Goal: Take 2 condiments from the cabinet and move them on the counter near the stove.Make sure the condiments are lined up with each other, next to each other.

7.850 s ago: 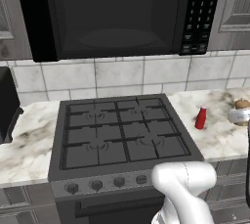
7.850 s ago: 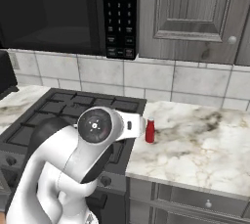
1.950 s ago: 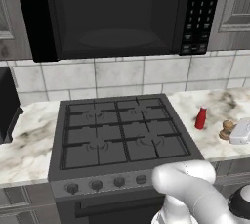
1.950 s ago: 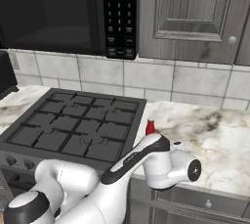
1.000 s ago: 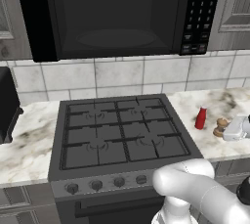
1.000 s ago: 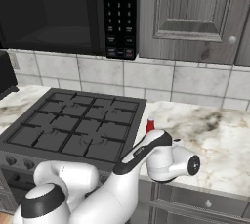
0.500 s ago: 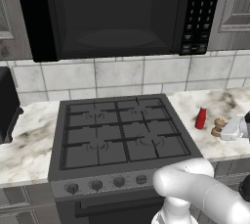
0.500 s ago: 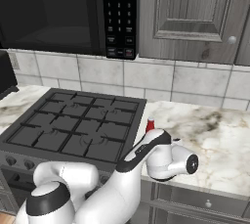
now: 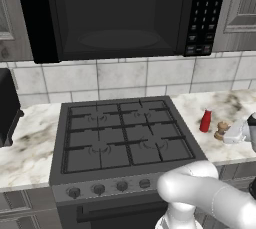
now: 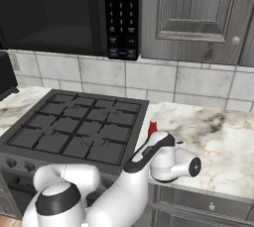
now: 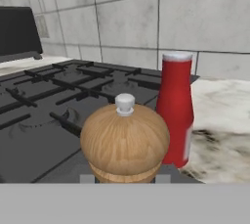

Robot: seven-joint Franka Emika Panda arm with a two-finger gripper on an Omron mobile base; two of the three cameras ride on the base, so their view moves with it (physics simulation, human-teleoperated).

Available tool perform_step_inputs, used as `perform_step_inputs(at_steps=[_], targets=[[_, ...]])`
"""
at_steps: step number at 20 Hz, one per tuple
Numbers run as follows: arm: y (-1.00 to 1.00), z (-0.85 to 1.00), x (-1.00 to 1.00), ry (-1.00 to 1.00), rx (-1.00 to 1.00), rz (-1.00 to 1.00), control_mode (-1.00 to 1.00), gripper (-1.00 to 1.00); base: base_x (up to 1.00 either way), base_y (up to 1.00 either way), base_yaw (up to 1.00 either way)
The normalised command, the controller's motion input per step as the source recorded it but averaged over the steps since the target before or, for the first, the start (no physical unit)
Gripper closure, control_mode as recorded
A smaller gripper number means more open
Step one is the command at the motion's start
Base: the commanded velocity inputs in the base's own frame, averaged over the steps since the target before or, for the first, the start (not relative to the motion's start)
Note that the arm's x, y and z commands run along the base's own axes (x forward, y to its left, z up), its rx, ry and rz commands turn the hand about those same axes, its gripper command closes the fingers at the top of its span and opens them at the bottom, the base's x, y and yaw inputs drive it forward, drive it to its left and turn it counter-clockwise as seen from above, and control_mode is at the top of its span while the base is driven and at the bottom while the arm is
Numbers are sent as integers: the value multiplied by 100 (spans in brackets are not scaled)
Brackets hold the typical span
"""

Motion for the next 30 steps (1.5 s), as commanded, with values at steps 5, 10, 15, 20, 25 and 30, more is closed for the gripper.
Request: perform_step_inputs(at_steps=[5, 10, 15, 20, 25, 30], targets=[[-18, -6, 22, 0, 8, 0, -100, 100, 0, 0, 0], [-5, -6, 26, 0, 6, 0, -100, 100, 0, 0, 0], [-2, -11, 10, 0, 3, 0, -100, 100, 0, 0, 0], [0, -23, 0, -2, 0, 0, -100, 100, 0, 0, 0], [0, -2, 0, 0, -1, 0, -100, 100, 0, 0, 0], [0, -4, 4, 0, -1, 0, -100, 100, 0, 0, 0]])
